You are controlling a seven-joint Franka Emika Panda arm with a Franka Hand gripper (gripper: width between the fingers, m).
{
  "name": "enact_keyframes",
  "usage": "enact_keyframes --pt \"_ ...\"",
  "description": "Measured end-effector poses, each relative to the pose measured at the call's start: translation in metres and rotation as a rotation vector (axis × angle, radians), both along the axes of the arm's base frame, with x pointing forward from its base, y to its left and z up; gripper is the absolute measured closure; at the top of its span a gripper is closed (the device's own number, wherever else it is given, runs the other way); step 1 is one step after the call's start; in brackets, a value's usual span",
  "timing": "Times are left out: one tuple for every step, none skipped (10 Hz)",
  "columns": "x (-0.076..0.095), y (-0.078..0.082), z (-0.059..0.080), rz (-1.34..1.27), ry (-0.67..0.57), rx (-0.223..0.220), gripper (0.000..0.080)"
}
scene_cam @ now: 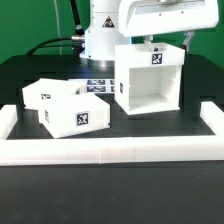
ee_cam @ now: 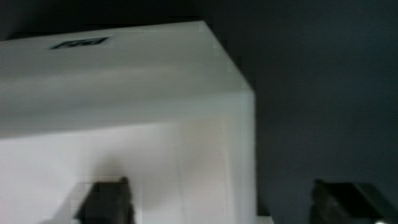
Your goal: Assemble drawer
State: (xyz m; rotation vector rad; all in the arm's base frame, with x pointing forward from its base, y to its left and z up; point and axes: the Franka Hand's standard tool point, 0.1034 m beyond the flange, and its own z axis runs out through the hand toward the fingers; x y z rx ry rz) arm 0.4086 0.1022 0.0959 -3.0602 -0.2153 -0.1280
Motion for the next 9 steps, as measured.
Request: enact_keyframes --pt "0.0 -0.0004 -0.0006 0.007 0.001 0.0 0.0372" --pt "0.0004 -0.0015 -0.0009 0.012 0.0 0.0 0.0554" --pt "0.0003 -0.0012 -0.0009 0.013 0.0 0.0 0.069" --pt "0.0004 -0.0012 -0.0008 0.013 0.0 0.0 0.069" --pt "0.0007 -0.0012 -0.0006 0.012 -0.001 0.0 0.0762" --pt "0.0008 -0.0012 -0.0006 0.012 -0.001 0.0 0.0762" --pt "0.0008 -0.0012 -0.0006 0.012 -0.001 0.0 0.0762" --pt "0.0008 -0.0012 -0.0005 0.012 -0.001 0.0 0.0762" --pt "0.0008 -0.0012 -0.0005 0.012 -0.001 0.0 0.0762"
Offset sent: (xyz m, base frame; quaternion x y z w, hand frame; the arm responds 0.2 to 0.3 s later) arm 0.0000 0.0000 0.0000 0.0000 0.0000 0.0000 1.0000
